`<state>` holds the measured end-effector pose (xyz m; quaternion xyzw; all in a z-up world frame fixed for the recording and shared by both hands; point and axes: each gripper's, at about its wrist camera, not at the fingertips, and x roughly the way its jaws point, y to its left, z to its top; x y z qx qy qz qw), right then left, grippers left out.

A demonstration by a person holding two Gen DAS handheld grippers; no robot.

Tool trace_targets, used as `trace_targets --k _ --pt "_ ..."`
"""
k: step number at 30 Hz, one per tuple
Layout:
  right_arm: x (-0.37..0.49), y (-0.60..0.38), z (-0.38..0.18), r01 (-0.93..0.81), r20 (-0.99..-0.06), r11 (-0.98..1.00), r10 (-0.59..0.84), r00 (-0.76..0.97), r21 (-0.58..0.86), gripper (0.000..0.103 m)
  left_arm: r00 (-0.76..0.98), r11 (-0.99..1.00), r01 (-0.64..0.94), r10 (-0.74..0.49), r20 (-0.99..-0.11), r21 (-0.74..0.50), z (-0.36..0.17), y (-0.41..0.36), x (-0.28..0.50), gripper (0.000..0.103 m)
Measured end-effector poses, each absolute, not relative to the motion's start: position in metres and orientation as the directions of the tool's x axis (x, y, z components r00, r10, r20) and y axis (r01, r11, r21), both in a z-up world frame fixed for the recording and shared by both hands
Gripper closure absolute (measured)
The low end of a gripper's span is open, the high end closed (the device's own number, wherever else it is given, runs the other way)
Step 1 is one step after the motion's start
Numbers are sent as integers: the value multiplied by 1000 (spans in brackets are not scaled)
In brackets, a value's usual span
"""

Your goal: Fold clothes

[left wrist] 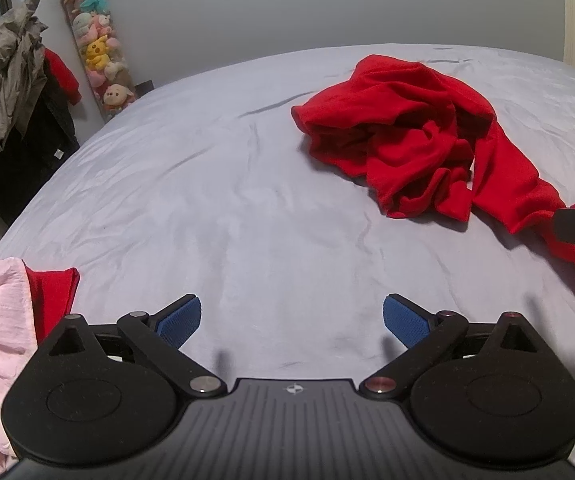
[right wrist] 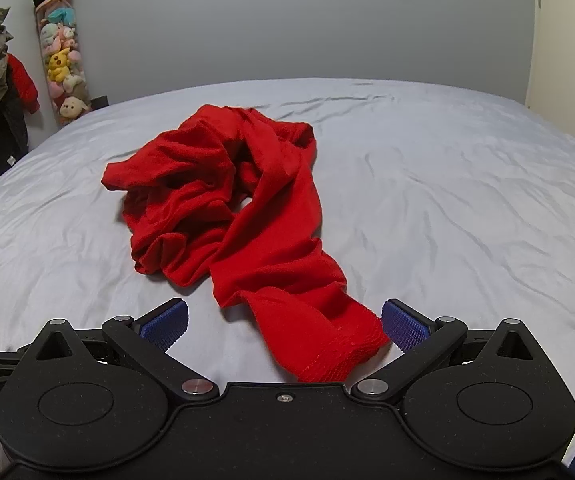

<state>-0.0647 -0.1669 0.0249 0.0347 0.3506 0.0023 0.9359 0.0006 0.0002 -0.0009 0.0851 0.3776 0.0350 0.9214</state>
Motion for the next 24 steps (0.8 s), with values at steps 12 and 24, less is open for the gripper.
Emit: trace_targets --k 12,24 --pt "-64 -170 25 23 -660 997 28 750 68 0 718 982 -5 135 -682 189 -3 0 1 4" --pt "-64 -167 24 24 -674 997 35 738 77 0 714 981 -5 138 -686 192 -4 0 0 4"
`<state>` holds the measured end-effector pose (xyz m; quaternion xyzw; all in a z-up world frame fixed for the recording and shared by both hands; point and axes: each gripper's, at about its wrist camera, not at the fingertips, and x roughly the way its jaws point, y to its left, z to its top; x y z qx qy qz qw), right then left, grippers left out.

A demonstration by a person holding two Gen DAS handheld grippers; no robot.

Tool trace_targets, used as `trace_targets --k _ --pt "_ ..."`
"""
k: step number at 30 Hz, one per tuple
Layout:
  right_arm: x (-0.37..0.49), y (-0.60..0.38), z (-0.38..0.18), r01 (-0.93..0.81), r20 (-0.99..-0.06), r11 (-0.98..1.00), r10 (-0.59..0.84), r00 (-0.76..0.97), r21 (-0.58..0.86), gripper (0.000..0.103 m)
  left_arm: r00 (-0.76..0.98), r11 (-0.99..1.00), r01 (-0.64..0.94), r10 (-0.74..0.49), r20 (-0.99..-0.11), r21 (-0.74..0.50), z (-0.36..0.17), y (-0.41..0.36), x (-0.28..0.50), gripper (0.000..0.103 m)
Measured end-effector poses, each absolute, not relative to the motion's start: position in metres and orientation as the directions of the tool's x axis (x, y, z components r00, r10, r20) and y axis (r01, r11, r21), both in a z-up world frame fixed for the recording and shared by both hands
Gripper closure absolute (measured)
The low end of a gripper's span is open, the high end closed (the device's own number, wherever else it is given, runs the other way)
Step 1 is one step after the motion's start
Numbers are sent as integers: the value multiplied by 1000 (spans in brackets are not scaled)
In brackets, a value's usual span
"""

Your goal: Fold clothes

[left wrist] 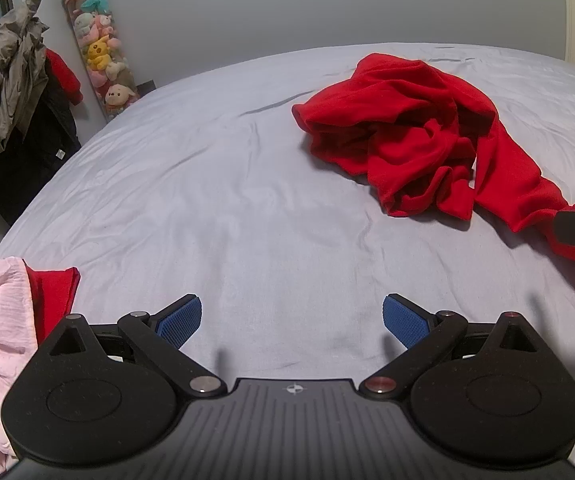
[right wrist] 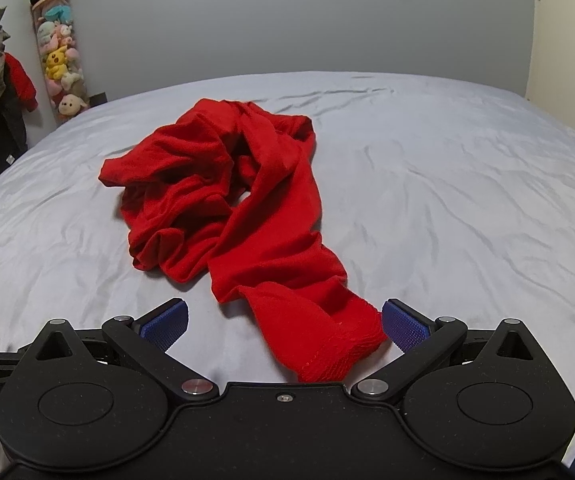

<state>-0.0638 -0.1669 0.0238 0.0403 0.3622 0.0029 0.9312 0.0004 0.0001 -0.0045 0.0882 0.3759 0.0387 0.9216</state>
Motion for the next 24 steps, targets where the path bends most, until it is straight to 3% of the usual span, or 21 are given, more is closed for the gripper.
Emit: trace_targets --k 24 --pt "-62 -168 22 26 -684 996 40 728 85 0 715 981 -15 146 -683 195 -5 0 2 4"
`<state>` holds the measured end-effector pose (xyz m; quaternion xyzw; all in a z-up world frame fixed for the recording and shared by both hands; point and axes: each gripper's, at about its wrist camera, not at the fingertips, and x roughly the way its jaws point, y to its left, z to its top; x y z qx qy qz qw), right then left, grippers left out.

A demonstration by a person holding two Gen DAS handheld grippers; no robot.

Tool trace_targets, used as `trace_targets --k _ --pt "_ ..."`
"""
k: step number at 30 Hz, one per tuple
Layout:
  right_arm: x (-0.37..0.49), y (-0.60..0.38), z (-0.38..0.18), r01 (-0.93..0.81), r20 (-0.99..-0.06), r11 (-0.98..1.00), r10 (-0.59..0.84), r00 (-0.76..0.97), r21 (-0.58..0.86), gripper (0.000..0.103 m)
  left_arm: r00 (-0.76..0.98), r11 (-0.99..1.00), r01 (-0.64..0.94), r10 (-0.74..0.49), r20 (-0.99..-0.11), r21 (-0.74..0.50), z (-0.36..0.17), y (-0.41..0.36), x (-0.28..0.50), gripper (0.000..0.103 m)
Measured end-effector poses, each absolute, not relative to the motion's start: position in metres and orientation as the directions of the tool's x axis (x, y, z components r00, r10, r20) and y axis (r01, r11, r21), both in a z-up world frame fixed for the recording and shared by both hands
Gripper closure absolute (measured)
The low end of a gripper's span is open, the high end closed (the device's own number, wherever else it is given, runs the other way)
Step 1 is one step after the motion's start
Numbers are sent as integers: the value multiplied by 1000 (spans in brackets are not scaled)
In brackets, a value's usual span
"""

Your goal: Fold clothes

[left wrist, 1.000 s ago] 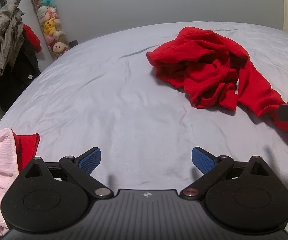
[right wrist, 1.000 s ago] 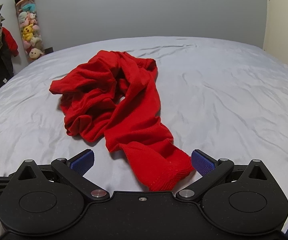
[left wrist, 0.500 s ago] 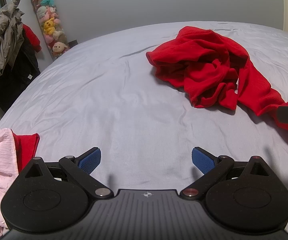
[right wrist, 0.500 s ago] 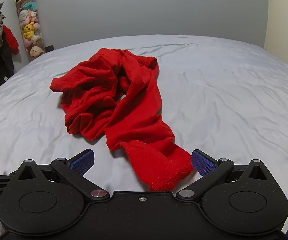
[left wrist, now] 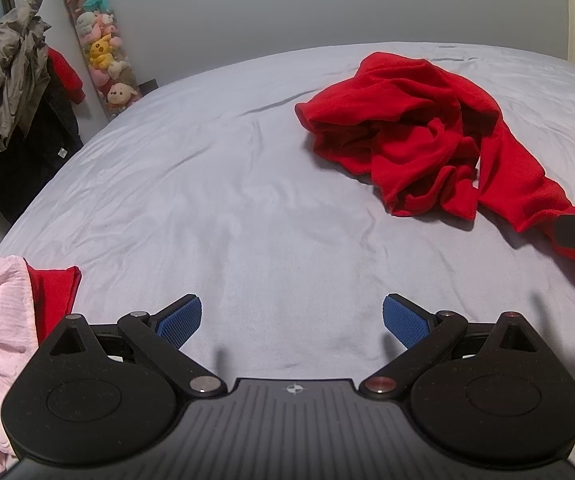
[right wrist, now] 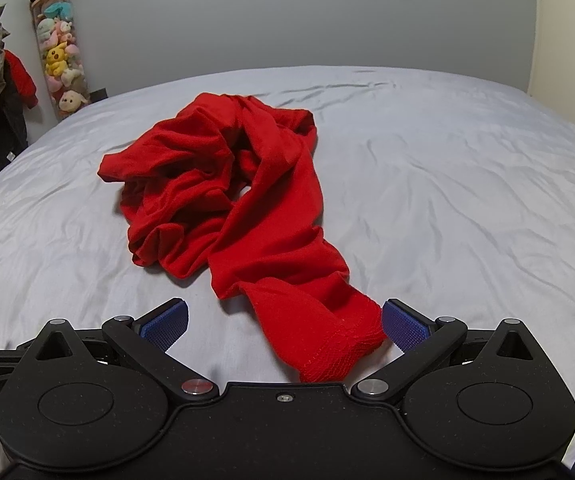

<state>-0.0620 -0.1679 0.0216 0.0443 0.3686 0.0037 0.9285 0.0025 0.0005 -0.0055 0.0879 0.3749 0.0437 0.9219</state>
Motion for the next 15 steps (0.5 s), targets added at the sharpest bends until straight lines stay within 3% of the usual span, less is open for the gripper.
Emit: trace_targets --k 15 --pt "-54 -177 17 56 -701 991 45 712 121 0 739 977 -19 157 -655 212 -4 -3 6 4"
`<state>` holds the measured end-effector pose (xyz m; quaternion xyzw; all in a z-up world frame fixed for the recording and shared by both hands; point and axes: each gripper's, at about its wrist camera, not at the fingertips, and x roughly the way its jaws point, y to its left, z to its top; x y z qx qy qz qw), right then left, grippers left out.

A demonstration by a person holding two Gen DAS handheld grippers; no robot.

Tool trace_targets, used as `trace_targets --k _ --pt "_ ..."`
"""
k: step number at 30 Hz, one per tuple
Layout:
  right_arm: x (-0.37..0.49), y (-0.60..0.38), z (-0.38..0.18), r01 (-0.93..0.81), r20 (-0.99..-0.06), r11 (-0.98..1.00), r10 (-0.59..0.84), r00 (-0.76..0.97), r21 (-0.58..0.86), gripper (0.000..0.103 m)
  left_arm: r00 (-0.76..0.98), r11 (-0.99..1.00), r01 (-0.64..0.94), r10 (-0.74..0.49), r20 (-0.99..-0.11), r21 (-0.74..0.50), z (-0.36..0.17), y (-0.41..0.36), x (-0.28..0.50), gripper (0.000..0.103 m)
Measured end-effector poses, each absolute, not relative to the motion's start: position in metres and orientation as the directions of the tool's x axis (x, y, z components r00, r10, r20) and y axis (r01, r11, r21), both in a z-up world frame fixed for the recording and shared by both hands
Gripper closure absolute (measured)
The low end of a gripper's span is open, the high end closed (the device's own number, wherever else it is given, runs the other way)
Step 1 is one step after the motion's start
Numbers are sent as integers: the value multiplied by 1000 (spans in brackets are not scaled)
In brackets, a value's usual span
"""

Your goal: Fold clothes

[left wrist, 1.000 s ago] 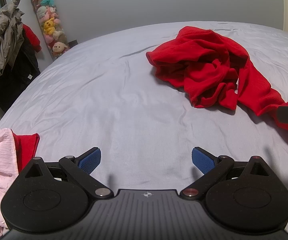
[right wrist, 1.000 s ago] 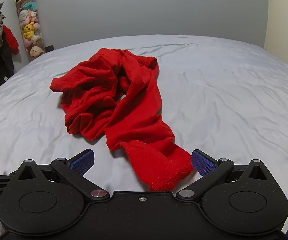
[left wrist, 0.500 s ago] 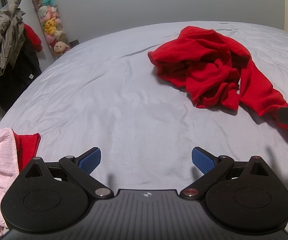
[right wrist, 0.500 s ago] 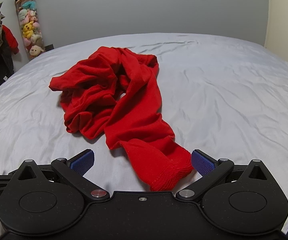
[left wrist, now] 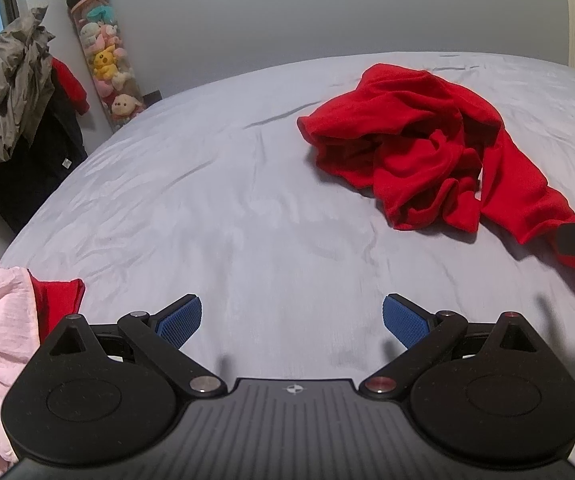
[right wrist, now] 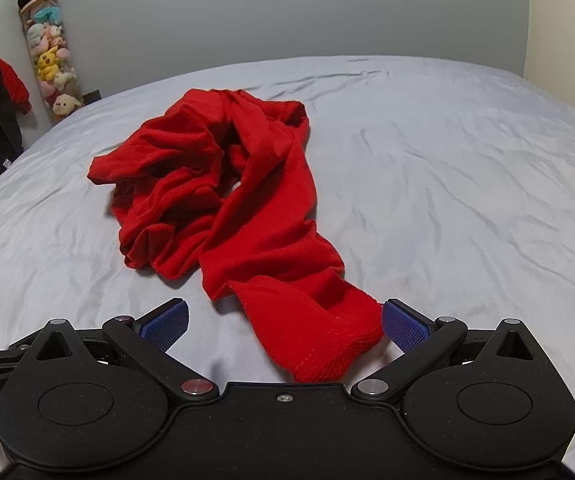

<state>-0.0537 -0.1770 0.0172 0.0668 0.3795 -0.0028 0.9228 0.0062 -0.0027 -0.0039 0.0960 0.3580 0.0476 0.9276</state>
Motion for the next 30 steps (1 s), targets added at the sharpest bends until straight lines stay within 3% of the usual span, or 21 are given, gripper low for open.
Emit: trace_targets --k 15,22,26,30 --pt "-33 -170 9 -13 -676 1000 12 737 3 4 779 976 -5 141 -612 219 -2 -10 19 7" --pt "-16 -165 -1 -50 -678 998 7 735 -44 6 791 981 -19 133 -597 193 -2 -7 34 18" --pt "-3 -169 -8 -41 -684 999 7 730 -34 11 800 982 -6 119 -588 190 0 -8 46 21" --pt "10 -173 -14 -39 -696 999 26 718 -3 23 806 982 8 106 -582 189 0 -12 61 21"
